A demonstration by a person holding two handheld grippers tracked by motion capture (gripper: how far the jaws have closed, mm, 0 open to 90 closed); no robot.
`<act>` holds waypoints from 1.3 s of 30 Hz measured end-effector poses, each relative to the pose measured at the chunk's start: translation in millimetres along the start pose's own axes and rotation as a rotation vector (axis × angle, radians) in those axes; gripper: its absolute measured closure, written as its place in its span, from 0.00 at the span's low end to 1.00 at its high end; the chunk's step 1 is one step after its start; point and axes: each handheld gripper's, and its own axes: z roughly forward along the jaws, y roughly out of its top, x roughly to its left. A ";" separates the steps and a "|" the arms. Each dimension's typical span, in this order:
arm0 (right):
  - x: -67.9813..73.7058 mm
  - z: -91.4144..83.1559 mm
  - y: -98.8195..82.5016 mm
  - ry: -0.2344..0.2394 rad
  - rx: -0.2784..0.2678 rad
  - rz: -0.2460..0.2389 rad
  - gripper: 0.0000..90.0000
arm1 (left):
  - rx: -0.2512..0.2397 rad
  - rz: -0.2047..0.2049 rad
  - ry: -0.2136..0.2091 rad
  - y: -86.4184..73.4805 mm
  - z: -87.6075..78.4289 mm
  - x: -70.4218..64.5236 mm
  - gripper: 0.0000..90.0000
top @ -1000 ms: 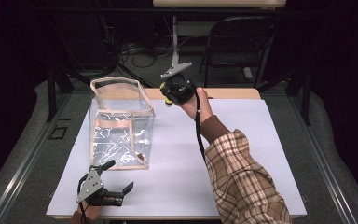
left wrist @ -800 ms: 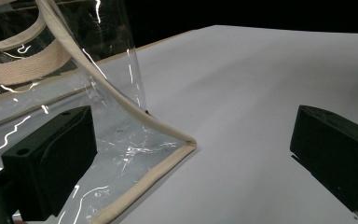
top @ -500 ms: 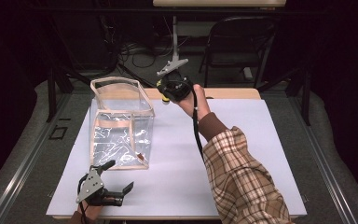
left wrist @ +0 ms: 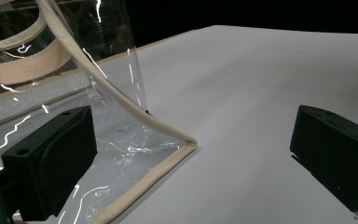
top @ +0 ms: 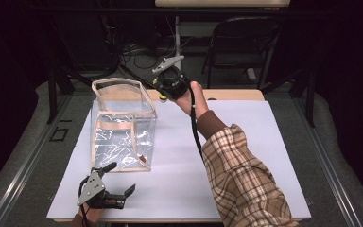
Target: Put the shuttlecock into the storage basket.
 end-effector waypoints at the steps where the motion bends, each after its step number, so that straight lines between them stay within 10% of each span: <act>1: 0.3 0.2 1.4 -0.001 -0.006 0.001 1.00 | 0.000 0.000 0.000 0.0 0.0 0.0 0.00; 39: 23.2 8.4 38.7 0.042 -0.069 -0.050 1.00 | -0.002 -0.001 -0.003 0.1 -0.3 0.2 0.00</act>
